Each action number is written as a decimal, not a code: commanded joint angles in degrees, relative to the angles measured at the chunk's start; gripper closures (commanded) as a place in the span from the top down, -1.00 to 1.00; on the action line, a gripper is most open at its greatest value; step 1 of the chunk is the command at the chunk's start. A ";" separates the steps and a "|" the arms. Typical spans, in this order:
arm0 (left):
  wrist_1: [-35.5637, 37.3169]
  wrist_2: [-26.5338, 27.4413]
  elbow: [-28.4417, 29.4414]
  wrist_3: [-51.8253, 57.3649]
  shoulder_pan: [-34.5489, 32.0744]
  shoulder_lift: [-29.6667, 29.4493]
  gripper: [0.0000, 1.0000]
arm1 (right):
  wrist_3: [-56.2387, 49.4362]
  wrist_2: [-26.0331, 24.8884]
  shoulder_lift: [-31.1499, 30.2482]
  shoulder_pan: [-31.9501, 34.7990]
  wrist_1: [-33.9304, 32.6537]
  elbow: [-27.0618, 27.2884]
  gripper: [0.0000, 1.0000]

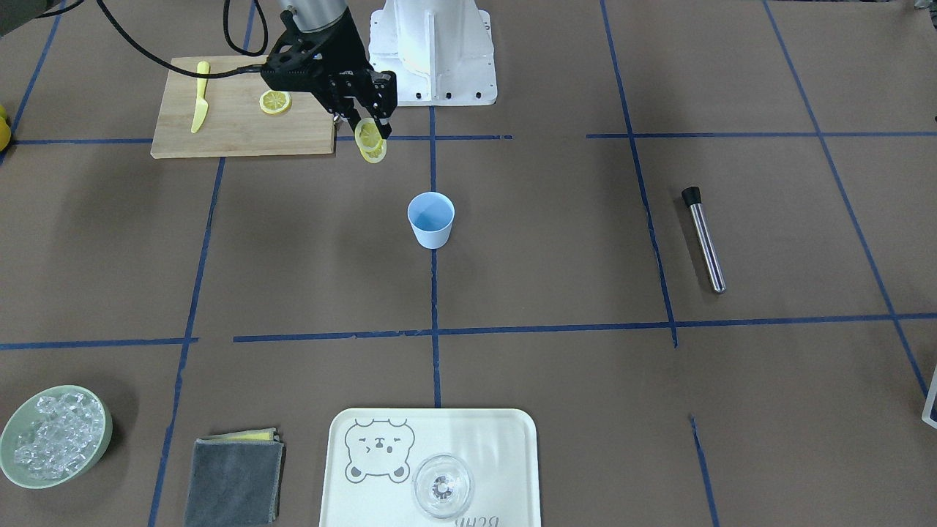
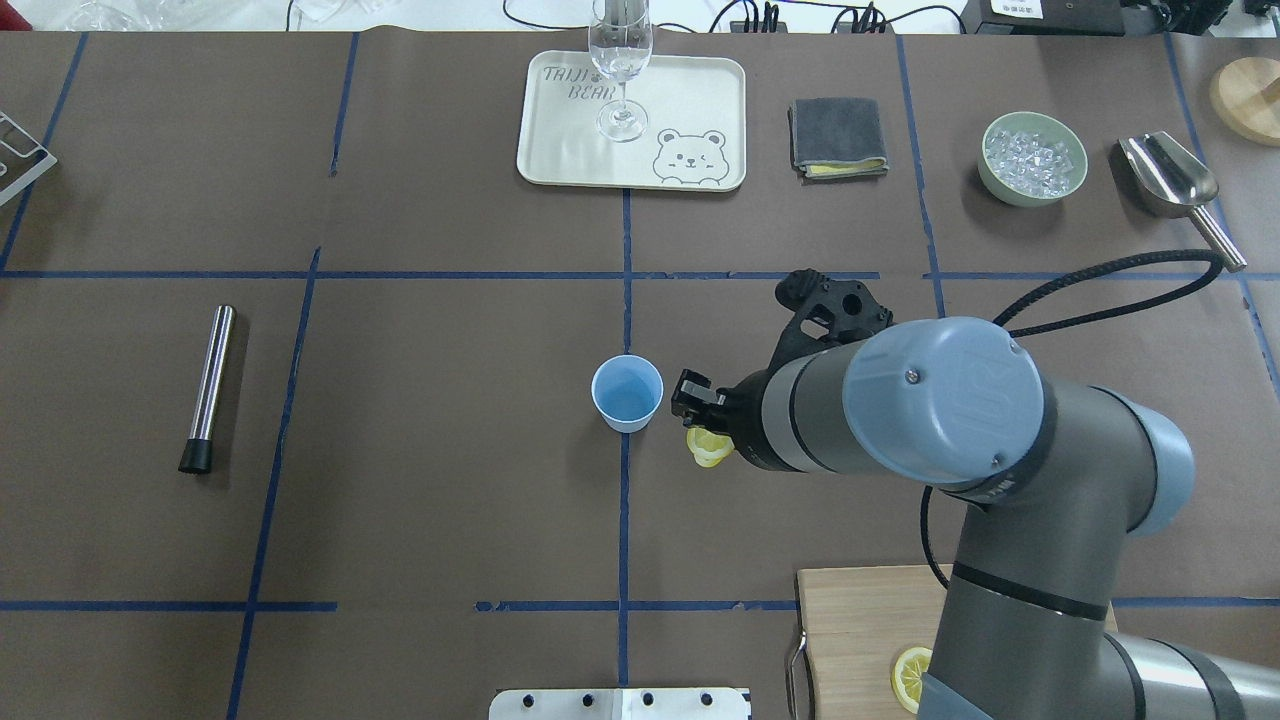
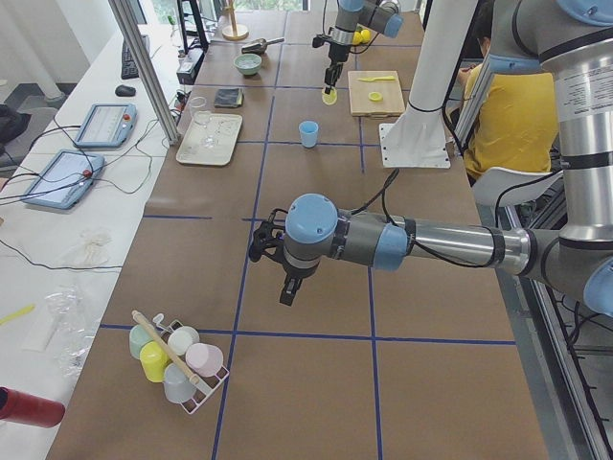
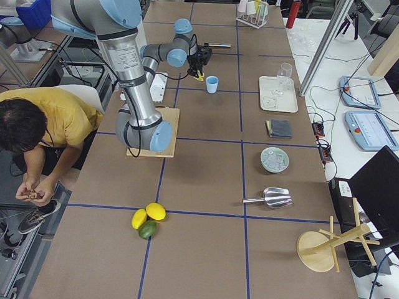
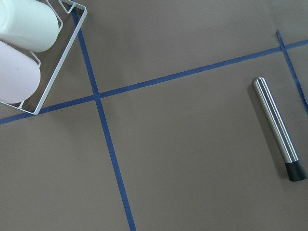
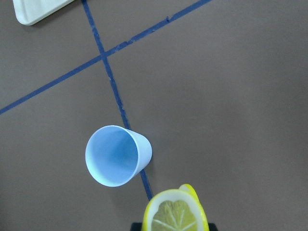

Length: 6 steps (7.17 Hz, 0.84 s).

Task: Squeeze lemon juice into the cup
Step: 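Lift the lemon slice with the right gripper and carry it to the blue cup, then lower the lemon slice into the blue cup and open the right gripper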

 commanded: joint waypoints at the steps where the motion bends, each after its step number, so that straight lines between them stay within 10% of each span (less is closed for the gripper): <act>1: 0.00 0.00 -0.07 0.03 0.00 0.04 1.00 | 0.18 0.10 6.67 1.94 0.37 -6.85 0.00; 6: -4.40 0.00 -0.24 -0.41 -0.09 2.41 1.00 | 0.70 0.02 13.02 2.73 5.16 -19.25 0.01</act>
